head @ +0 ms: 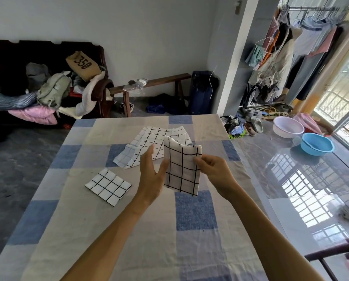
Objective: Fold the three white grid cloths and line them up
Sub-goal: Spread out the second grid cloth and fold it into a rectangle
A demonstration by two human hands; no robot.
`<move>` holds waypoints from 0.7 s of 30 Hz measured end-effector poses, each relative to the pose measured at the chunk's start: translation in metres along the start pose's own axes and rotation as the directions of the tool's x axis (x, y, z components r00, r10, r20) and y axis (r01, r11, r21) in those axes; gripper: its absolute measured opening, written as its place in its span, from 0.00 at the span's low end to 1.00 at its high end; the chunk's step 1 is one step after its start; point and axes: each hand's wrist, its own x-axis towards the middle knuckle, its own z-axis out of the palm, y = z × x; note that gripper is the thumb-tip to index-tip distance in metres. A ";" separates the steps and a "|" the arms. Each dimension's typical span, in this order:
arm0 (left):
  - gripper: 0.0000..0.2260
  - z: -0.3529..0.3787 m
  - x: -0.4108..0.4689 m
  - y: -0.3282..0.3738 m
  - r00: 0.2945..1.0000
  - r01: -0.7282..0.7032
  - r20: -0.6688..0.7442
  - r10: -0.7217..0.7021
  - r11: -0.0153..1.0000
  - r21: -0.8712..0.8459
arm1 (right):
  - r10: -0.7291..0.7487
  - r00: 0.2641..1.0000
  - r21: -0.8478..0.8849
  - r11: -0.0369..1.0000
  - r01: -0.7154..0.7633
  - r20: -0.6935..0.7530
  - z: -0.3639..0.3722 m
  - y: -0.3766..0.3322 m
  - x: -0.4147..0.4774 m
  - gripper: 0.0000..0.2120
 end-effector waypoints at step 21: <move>0.07 0.009 0.001 0.021 0.996 -0.065 0.055 0.072 0.990 -0.127 | -0.001 0.982 0.073 0.997 0.015 -0.189 0.008 -0.002 0.006 0.11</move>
